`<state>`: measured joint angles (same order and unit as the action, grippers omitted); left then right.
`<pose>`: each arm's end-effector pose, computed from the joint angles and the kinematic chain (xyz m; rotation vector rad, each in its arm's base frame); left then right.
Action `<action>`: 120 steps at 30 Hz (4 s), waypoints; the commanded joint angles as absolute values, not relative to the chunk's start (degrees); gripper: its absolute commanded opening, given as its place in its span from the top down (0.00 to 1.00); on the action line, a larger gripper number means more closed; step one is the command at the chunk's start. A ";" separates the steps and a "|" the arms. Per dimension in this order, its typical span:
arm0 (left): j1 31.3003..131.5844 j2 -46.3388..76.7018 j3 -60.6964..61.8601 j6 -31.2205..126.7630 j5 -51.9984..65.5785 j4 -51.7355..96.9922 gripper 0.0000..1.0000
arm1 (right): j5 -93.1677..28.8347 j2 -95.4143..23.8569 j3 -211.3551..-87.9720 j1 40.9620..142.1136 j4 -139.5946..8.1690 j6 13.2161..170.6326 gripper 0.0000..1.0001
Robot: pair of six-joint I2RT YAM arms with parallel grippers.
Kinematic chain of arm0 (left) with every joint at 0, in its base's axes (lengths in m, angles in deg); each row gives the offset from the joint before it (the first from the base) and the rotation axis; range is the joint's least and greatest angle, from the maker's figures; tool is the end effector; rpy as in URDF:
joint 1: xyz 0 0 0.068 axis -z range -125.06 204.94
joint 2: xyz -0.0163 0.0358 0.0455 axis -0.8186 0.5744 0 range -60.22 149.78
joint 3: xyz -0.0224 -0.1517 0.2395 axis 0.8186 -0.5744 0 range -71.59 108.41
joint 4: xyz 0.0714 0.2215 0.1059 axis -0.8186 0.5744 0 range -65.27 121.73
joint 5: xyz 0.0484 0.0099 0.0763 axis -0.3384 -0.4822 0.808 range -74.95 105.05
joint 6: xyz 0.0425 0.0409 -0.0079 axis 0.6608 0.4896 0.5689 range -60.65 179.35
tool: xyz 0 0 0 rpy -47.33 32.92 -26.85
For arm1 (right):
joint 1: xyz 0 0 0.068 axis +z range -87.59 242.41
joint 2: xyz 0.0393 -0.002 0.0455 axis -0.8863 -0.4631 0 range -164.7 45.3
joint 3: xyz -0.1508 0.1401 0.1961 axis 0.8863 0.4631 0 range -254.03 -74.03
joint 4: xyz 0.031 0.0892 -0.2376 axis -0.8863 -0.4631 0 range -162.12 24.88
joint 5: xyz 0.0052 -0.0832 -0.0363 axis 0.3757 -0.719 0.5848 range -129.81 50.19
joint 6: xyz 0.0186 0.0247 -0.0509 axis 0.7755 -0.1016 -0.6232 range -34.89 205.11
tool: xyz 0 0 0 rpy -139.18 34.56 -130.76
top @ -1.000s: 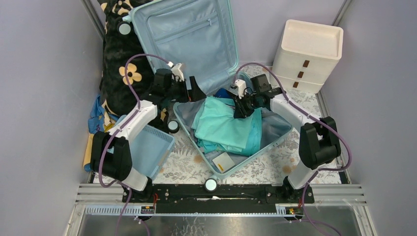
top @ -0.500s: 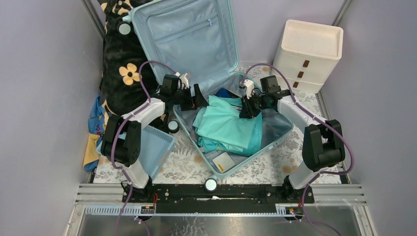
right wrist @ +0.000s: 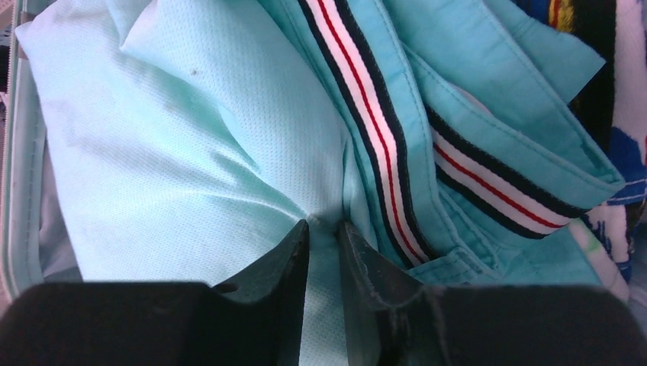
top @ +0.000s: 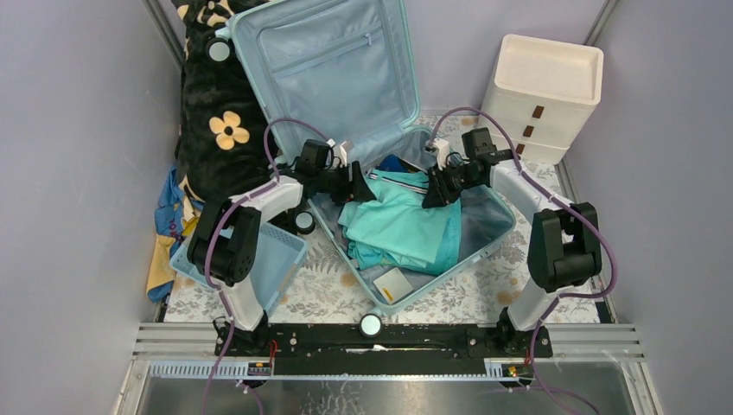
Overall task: Open, take out, and arrange the luggage
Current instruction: Adjust the clothes in the luggage.
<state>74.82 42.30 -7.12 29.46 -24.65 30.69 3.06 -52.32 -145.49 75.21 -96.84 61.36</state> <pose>0.3499 -0.1562 0.2082 0.1579 2.4411 -1.2237 0.3384 0.1073 0.2457 -1.0045 2.1817 0.8671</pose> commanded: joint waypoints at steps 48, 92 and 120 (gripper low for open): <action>68.97 8.94 -3.10 38.86 4.00 31.79 0.01 | 8.78 -53.53 -164.14 71.48 -87.83 64.89 0.25; 73.57 29.71 0.63 29.60 -13.45 27.58 0.05 | 17.91 -63.18 -161.58 85.91 -99.91 46.33 0.92; 74.66 44.32 -2.48 45.63 -25.39 8.09 0.10 | 28.35 -66.67 -160.64 88.28 -119.21 23.13 0.69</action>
<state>75.78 45.31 -1.02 40.43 -20.21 11.02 15.98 -62.20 -157.45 84.39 -100.62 24.40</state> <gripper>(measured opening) 0.906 0.304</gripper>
